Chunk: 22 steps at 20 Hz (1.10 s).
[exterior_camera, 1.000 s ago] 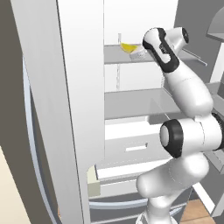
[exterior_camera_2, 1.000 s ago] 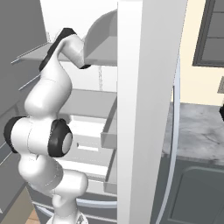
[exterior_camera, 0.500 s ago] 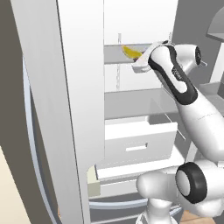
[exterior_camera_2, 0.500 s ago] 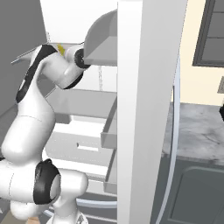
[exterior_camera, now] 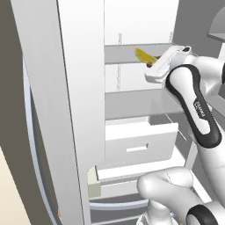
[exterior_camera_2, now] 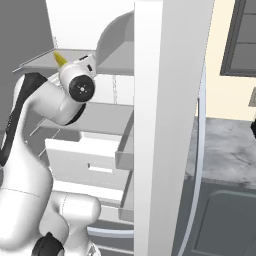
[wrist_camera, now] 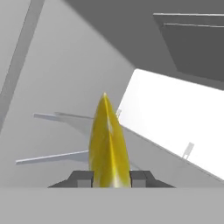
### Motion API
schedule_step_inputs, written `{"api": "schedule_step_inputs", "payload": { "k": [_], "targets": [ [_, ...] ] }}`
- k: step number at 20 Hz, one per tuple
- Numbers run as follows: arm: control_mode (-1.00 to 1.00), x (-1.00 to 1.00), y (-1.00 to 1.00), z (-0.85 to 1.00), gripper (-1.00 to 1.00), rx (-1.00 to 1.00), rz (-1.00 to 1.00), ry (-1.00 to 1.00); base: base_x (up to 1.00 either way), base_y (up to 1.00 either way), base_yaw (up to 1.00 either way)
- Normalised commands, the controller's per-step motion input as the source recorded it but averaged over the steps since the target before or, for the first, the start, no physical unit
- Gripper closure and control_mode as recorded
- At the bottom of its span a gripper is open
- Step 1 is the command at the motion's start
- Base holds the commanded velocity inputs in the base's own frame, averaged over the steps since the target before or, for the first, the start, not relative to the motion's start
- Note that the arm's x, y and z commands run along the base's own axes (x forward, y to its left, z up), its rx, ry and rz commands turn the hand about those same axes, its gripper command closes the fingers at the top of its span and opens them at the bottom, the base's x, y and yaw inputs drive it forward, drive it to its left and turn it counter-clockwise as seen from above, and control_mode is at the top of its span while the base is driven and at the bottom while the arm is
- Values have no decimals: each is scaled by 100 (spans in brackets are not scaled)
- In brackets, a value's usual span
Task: There is a bowl on the dining counter. Grab a lemon wedge from the fridge and place it in the bowl. Then get the liquor bottle and glass cup from the cabinet and place them next to the bowl.
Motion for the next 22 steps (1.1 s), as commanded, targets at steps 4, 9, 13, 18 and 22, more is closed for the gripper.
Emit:
{"api": "schedule_step_inputs", "payload": {
  "k": [4, 9, 13, 18, 22],
  "targets": [
    [-100, -100, -21, 25, 100, 4, 0, -5, 0, 0, 0],
    [-100, -100, -17, 18, 100, 4, -6, -2, 0, 0, 0],
    [-100, -100, -3, 5, 100, 2, -11, -3, 0, 0, 0],
    [-100, -100, 0, 0, 100, 0, -18, -8, 0, 0, 0],
    [-100, -86, 0, 0, 100, 0, -13, -11, 0, 0, 0]
  ]
}}
